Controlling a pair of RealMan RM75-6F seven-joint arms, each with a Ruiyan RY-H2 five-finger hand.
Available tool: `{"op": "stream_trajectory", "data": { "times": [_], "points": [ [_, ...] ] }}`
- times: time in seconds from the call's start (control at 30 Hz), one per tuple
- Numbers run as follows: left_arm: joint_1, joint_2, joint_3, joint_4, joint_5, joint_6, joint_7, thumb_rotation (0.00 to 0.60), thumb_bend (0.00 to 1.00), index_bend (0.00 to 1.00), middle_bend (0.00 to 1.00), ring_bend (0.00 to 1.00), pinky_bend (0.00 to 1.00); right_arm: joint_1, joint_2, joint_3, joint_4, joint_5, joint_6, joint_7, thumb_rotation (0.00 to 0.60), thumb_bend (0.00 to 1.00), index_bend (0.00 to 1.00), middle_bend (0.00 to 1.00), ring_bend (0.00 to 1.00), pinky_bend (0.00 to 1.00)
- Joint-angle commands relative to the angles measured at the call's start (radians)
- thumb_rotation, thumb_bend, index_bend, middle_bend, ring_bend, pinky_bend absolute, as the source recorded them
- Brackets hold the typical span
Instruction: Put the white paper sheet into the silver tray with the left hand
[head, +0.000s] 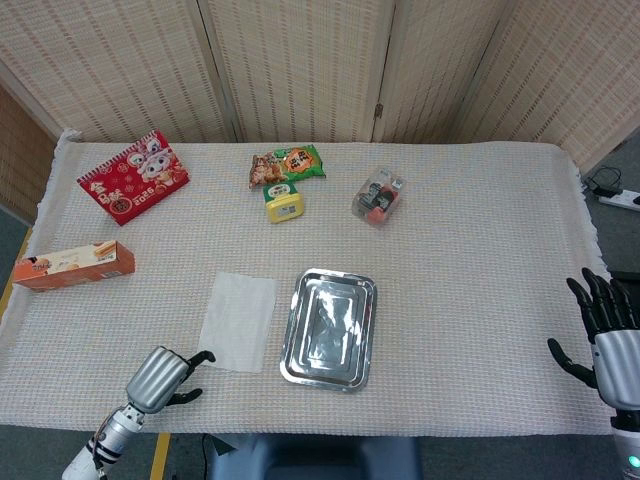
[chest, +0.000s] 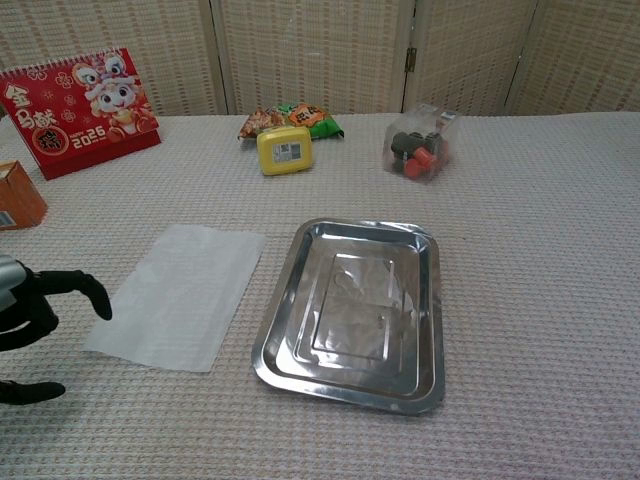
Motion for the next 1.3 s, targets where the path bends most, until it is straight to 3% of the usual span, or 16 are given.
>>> {"op": "stream_trajectory", "data": {
  "times": [0.03,0.4,1.3],
  "points": [
    [-0.014,-0.035,0.0,0.039,0.002,0.003,-0.005,0.6,0.28,0.42,1.0,1.0,1.0,0.0,0.002,-0.002,0.003,0.002,-0.01,0.017,0.6,0.33,0.0,0.0,0.0,0.0],
    [-0.036,-0.116,0.012,0.131,-0.042,-0.042,-0.023,0.6,0.32,0.37,1.0,1.0,1.0,-0.003,0.015,-0.005,0.0,-0.004,-0.011,0.04,0.6,0.33,0.0,0.0,0.0,0.0],
    [-0.073,-0.217,0.01,0.304,-0.094,-0.041,-0.055,0.6,0.34,0.4,1.0,1.0,1.0,0.008,0.018,-0.01,0.006,0.001,-0.046,0.054,0.6,0.33,0.0,0.0,0.0,0.0]
  ]
}}
